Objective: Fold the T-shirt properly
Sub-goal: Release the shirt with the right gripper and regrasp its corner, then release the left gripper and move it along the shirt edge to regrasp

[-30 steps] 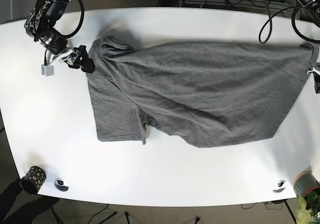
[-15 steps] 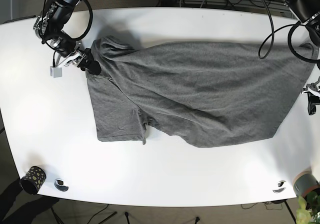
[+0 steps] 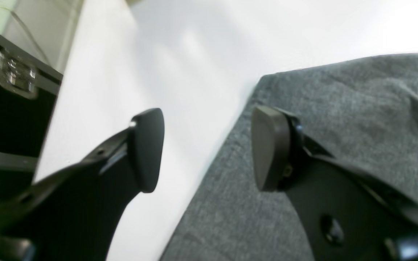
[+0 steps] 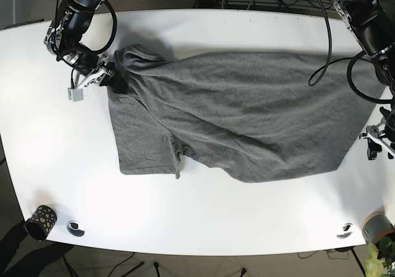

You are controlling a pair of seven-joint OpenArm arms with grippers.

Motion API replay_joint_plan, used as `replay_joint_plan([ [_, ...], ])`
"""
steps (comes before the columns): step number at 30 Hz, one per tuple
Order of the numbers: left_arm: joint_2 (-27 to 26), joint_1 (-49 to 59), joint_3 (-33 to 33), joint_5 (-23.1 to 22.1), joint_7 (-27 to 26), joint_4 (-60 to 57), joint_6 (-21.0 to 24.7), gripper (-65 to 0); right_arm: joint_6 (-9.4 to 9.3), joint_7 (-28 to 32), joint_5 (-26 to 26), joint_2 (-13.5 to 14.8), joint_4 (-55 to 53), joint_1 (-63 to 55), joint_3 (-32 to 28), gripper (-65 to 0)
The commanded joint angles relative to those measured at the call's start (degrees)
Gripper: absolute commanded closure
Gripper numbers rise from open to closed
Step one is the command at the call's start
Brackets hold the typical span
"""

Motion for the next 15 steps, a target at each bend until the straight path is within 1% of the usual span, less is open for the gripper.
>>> replay_joint_plan([
  [1,-1.2,-3.2,1.2,-0.6,-1.3,-1.8,0.4,-35.8,0.17,1.0,1.5,0.6,1.7,0.7,0.1,0.0],
  [2,-1.2,-3.9,1.8,-0.6,-1.3,-3.1,0.4,-35.8,0.17,1.1,1.3,0.6,2.4,0.7,0.1,0.0],
  [7,-1.3,-10.1,5.1,-0.6,-1.6,-12.4,0.5,-35.8,0.17,1.1,-3.5,0.2,8.1,0.5,0.4,0.0],
  [10,-1.3,-14.0,8.0,-0.6,-1.7,-19.0,1.3,-36.0,0.17,1.1,-4.2,0.2,10.8,0.5,0.3,0.0],
  [12,-1.2,-17.2,10.5,-0.6,-3.2,-24.1,3.6,-38.8,0.17,1.1,-4.2,0.2,12.0,0.3,0.2,0.0],
  [15,-1.2,-20.6,13.2,-0.9,-7.5,-31.0,7.6,-46.8,0.17,1.1,-4.2,0.5,13.8,-0.2,0.0,0.0],
])
